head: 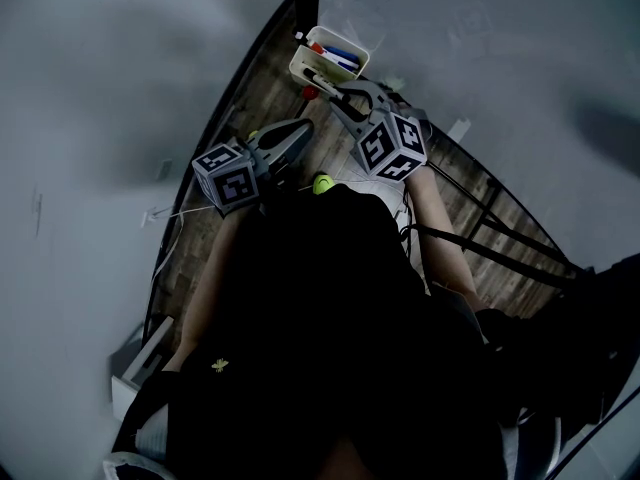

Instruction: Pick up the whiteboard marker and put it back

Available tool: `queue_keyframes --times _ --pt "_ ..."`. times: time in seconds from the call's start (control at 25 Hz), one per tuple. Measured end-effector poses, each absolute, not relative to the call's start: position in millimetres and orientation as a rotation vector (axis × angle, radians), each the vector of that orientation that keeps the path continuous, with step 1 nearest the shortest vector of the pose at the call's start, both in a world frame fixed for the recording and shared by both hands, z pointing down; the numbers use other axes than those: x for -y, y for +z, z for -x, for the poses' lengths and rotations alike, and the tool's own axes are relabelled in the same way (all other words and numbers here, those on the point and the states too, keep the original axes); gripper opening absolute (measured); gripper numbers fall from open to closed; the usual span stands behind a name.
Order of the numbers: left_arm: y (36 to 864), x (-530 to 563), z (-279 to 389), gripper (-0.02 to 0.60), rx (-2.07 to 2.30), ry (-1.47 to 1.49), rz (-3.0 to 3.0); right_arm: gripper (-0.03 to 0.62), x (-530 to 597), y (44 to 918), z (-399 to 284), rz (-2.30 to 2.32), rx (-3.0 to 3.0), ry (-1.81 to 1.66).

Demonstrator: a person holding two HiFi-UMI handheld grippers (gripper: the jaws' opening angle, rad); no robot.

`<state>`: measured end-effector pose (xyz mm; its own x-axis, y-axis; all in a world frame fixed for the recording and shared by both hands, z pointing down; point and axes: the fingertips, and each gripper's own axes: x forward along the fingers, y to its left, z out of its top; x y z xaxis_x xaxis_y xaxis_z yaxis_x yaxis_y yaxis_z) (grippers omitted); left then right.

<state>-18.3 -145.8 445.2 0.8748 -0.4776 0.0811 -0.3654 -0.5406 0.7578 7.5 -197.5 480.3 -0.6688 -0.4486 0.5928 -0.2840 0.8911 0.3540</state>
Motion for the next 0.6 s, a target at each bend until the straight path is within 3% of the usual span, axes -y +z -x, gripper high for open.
queue_keyframes --times 0.6 --pt "441 140 11 0.006 0.593 -0.184 -2.222 0.078 198 448 -16 -0.664 2.474 -0.156"
